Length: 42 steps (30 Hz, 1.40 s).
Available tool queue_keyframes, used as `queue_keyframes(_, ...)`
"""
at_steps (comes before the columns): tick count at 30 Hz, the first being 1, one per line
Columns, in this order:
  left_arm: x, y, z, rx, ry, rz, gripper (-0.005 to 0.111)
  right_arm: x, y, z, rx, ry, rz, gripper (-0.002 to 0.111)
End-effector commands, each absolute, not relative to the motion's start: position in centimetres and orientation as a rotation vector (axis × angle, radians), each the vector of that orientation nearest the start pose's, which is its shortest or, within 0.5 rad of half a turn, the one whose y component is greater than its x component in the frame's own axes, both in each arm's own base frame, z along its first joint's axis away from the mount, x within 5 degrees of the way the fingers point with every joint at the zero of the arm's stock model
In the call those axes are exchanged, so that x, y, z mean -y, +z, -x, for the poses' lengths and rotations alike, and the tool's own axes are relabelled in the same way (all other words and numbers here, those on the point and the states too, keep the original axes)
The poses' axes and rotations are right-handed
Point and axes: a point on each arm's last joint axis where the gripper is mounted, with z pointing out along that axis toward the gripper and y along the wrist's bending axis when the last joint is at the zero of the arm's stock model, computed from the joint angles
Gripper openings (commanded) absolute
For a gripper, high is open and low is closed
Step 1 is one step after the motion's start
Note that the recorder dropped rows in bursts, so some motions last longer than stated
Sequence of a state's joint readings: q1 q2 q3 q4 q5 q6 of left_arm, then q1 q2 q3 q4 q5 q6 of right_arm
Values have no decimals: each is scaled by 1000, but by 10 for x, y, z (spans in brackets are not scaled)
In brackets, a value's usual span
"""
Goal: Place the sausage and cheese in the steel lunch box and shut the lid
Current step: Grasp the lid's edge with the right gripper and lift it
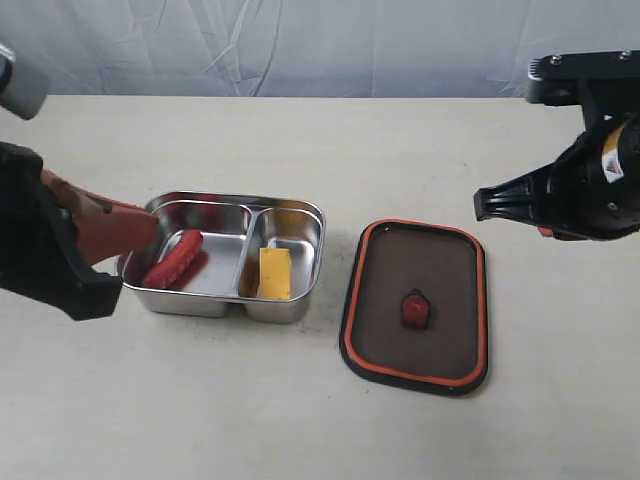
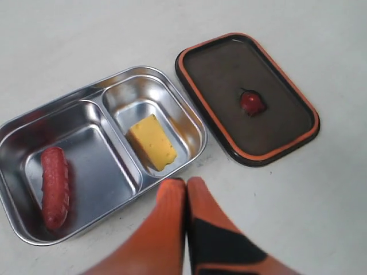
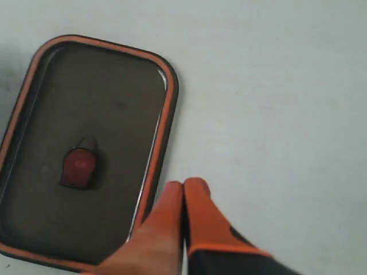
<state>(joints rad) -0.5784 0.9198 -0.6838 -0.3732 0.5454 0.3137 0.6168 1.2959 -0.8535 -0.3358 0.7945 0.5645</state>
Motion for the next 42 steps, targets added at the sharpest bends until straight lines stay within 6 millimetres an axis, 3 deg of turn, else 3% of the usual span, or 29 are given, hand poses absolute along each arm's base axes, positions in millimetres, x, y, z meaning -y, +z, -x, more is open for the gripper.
queue_keyframes(1, 104, 307, -125, -2113, -586, -697, 0, -115, 238, -253, -2760, -18, 326, -1)
queue_keyframes(7, 102, 309, -119, -2114, -596, -710, 0, -104, 213, -281, -2893, 30, 315, 1)
queue_keyframes(9, 102, 308, -120, -2116, -593, -712, 0, -106, 205, -284, -2930, 62, 345, 11)
queue_keyframes(11, 102, 309, -120, -2112, -592, -710, 0, -108, 191, -288, -2969, 93, 342, 32)
queue_keyframes(13, 102, 309, -120, -2112, -592, -710, 0, -110, 180, -292, -2981, 95, 337, 45)
queue_keyframes(18, 102, 309, -120, -2112, -590, -711, 0, -119, 167, -298, -2972, 214, 289, 45)
queue_keyframes(27, 102, 309, -120, -2112, -588, -713, 0, -122, 128, -305, -3051, 203, 266, 45)
queue_keyframes(34, 102, 309, -120, -2108, -587, -710, 0, -132, 112, -305, -3060, 226, 255, 44)
queue_keyframes(36, 102, 309, -120, -2108, -587, -710, 0, -138, 109, -304, -3062, 220, 285, 37)
queue_keyframes(40, 102, 309, -120, -2114, -598, -695, 0, -140, 103, -302, -3077, 204, 313, 4)
queue_keyframes(42, 102, 309, -120, -2122, -610, -686, 0, -139, 102, -302, -3081, 189, 326, 0)
